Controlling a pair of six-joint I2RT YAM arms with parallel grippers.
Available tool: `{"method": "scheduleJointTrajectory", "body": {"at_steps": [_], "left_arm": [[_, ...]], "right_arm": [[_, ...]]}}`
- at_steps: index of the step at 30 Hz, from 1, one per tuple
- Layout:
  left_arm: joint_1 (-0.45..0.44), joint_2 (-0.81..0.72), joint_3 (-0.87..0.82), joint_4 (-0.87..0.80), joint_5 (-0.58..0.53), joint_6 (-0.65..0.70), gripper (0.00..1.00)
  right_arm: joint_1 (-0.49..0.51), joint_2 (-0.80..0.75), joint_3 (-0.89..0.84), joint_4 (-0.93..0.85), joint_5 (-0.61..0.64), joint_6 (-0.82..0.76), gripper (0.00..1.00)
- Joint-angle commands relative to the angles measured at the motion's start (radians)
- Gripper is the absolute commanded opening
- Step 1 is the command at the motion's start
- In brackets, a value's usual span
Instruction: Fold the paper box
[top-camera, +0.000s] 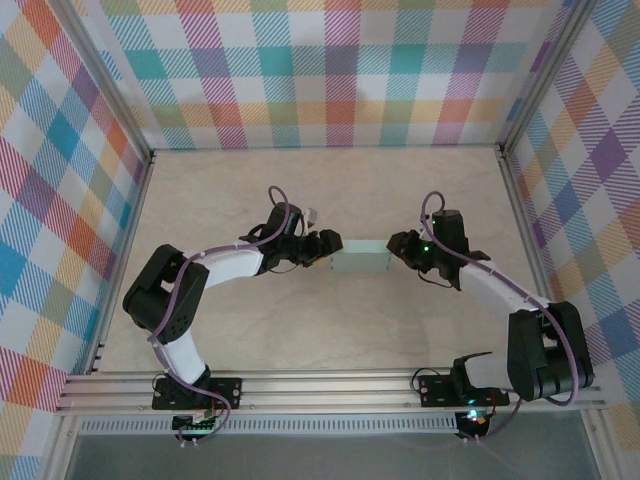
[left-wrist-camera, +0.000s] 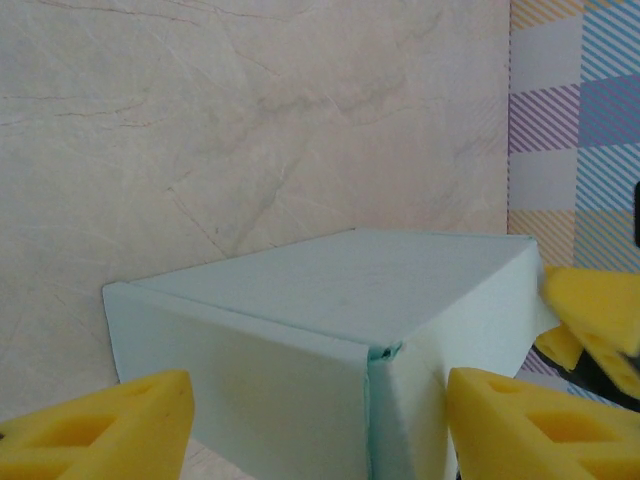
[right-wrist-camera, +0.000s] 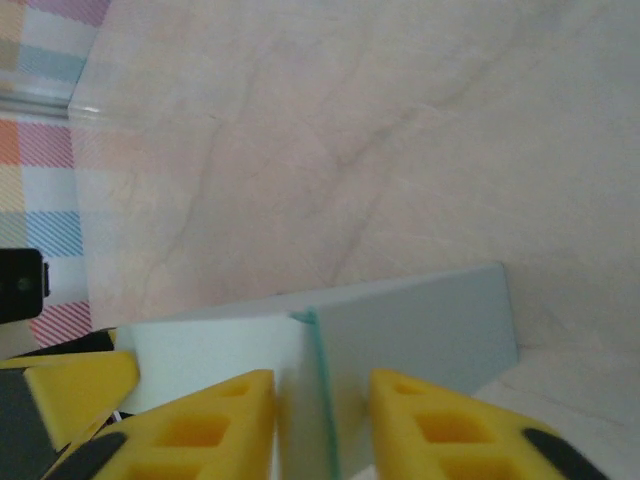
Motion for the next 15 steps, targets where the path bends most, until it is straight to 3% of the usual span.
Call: {"method": "scheduleJointTrajectory", "body": {"at_steps": [1,9,14,15], "left_arm": [[0.004,0.037,-0.009,-0.115,-0.007,0.032,0.66],[0.004,0.046,-0.006,-0.110,-0.001,0.030,0.66],[0.004,0.048,-0.006,-0.107,0.004,0.031,0.66],[0.004,0.049,-0.006,-0.105,0.005,0.031,0.66]], "right_arm": [[-0.007,0.003,-0.043,0.015,-0.003,0.017,0.19],[-0.007,-0.008,-0.088,0.064,-0.029,0.036,0.00],[-0.006,-0.015,-0.099,0.112,-0.055,0.065,0.00],[-0.008,-0.017,-0.098,0.123,-0.060,0.073,0.04]]}}
